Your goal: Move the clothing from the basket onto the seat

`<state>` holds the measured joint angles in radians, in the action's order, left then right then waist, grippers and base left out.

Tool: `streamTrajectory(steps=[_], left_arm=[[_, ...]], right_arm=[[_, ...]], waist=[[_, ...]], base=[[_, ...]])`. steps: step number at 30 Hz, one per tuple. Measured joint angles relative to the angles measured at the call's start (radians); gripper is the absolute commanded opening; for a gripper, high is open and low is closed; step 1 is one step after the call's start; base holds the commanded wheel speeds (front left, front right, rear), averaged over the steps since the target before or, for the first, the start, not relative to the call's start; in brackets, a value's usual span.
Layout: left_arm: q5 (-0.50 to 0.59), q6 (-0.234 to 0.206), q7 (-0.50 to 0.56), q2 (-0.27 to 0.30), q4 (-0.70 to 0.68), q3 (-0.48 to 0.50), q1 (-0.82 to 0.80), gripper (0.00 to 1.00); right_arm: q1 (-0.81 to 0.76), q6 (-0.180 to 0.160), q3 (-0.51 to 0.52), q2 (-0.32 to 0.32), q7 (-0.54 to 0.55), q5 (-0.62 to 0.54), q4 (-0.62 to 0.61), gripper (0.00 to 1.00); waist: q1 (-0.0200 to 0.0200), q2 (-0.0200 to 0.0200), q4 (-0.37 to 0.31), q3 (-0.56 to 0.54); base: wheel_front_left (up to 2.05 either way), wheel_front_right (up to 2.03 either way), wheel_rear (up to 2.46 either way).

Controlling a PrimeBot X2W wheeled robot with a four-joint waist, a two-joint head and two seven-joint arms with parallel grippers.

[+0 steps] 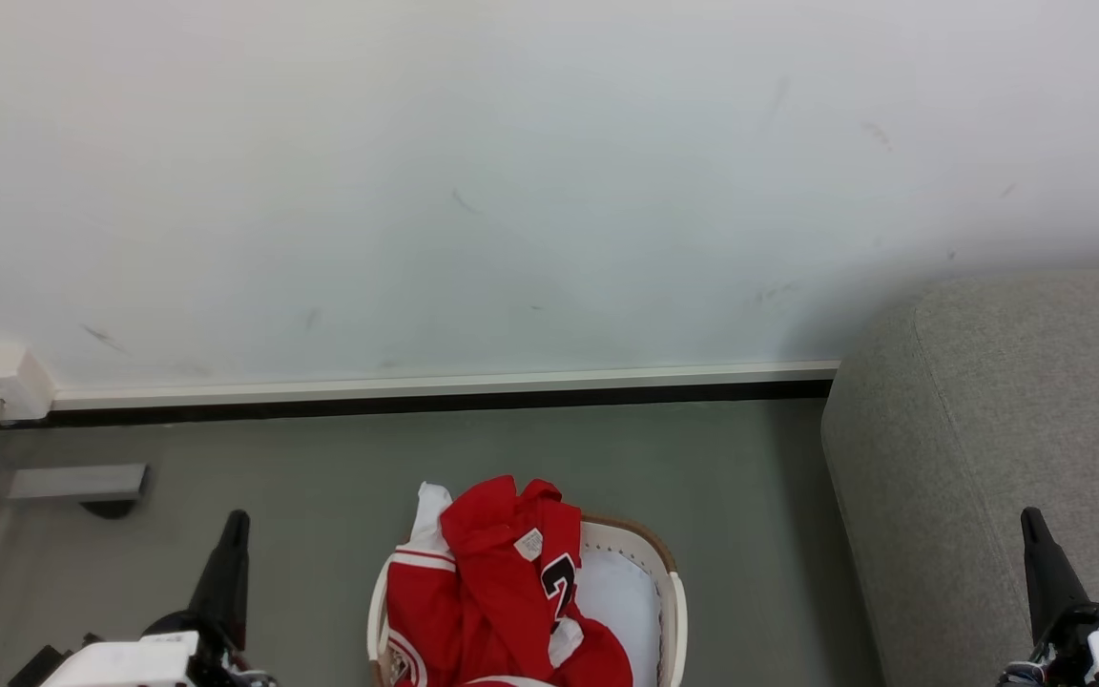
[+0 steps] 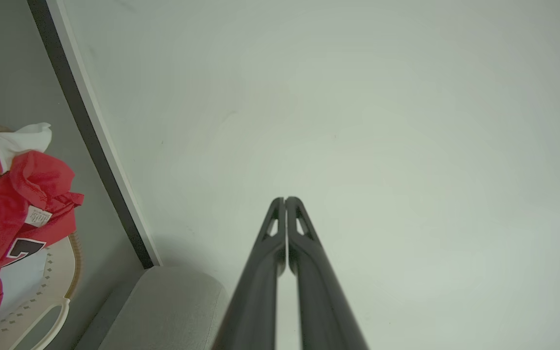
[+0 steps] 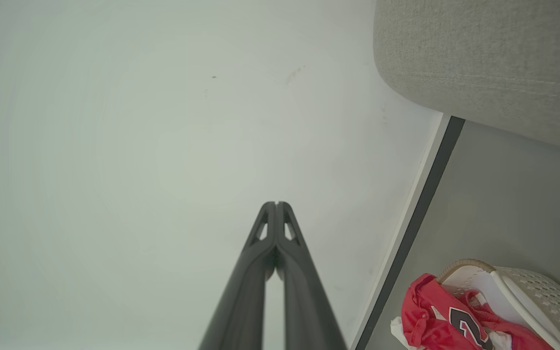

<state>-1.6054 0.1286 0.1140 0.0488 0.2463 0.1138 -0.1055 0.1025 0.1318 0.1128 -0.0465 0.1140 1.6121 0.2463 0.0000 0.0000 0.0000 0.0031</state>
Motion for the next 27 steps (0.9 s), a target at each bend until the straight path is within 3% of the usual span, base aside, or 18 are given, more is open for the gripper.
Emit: streamTrajectory(steps=[27], left_arm=[[0.000, 0.000, 0.000, 0.000, 0.000, 0.000, 0.000, 0.00]], right_arm=[[0.000, 0.000, 0.000, 0.000, 0.000, 0.000, 0.000, 0.00]], waist=[[0.0000, 0.0000, 0.000, 0.000]], base=[[0.00, 0.00, 0.00]])
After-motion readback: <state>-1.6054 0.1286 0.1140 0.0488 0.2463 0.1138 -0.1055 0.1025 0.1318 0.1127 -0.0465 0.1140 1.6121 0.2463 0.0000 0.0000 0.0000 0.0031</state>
